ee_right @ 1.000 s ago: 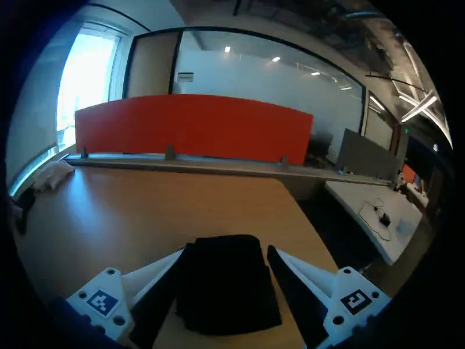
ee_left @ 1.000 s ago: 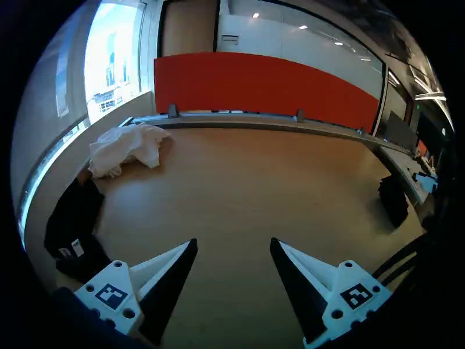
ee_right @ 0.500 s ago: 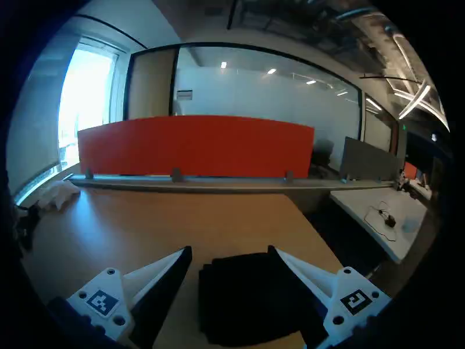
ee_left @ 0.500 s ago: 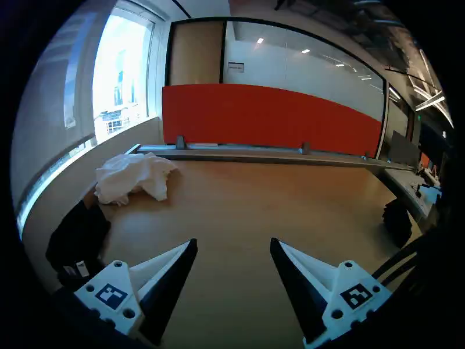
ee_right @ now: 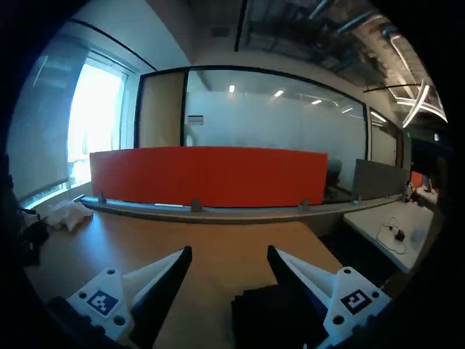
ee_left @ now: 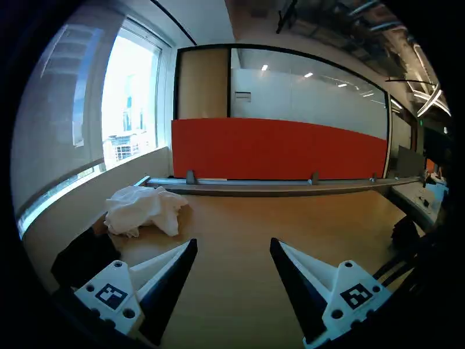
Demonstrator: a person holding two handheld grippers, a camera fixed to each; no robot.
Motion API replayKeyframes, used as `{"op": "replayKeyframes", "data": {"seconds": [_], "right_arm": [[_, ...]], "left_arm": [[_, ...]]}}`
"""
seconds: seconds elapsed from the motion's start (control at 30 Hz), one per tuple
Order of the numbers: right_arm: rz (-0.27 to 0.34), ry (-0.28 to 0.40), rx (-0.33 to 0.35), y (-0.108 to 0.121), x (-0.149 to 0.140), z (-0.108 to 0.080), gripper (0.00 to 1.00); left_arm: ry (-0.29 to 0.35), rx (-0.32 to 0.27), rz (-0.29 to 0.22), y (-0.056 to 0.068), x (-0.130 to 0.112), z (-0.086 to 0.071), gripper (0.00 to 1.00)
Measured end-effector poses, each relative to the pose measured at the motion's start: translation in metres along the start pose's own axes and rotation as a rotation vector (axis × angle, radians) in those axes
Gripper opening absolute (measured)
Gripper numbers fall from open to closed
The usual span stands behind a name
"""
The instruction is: Fold towel
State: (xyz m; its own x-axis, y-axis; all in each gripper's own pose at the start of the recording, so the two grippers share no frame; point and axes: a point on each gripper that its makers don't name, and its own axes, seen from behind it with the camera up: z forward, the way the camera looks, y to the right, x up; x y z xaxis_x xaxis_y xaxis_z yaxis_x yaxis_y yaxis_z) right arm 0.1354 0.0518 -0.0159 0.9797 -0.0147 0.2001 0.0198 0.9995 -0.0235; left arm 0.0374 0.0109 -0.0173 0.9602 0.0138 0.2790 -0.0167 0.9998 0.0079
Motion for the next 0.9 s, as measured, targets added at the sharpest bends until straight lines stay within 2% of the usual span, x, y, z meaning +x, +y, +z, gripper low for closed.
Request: {"op": "replayKeyframes", "data": {"seconds": [0.4,0.67,0.9], "right_arm": [[0.001,0.058,0.026,-0.054,0.021,0.007,1.00],[-0.019,0.073,0.030,-0.064,0.027,0.006,1.00],[-0.028,0.081,0.035,-0.071,0.018,0.005,1.00]], "left_arm": [[0.075,0.001,-0.034,-0.002,0.022,0.005,0.93],[0.114,-0.008,-0.028,-0.002,0.024,0.005,0.93],[0.119,-0.015,-0.035,-0.005,0.013,0.010,0.93]]}}
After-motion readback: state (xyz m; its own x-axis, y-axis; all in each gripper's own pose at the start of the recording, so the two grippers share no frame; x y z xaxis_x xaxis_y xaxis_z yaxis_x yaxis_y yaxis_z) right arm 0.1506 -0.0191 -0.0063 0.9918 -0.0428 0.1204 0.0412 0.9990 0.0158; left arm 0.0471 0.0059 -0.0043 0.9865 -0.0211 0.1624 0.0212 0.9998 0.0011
